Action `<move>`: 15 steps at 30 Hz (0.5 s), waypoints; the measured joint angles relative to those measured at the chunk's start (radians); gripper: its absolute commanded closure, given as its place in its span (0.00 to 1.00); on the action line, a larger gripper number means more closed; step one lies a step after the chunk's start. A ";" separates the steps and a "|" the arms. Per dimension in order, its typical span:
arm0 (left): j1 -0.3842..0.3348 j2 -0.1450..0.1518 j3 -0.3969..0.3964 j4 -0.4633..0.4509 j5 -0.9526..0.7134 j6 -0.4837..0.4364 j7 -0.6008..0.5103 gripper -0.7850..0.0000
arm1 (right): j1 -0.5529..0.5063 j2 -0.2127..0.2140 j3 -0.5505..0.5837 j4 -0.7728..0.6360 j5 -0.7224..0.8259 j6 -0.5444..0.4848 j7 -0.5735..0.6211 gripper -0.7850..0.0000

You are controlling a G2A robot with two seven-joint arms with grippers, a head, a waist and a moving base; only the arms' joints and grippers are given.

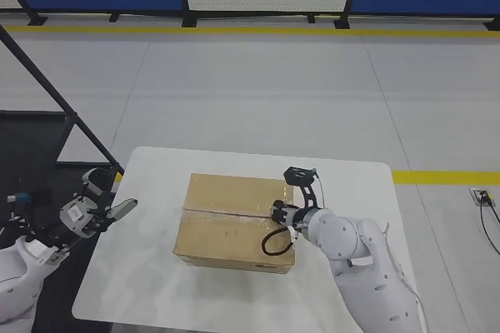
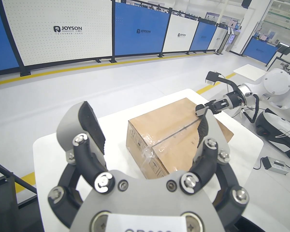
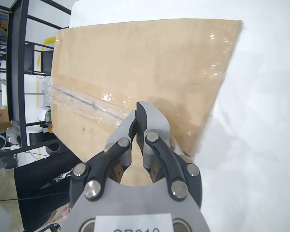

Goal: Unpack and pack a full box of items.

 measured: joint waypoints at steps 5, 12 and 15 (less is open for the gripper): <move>0.001 0.000 -0.002 -0.001 0.002 -0.002 -0.001 0.00 | -0.011 0.007 0.032 0.001 0.012 0.000 -0.008 1.00; 0.009 -0.001 -0.007 -0.007 0.005 0.000 0.000 0.00 | -0.052 0.020 0.076 -0.041 0.025 0.001 -0.007 1.00; 0.011 -0.001 -0.006 -0.012 0.005 -0.002 0.000 0.00 | -0.077 0.025 0.096 -0.064 0.031 0.000 -0.010 1.00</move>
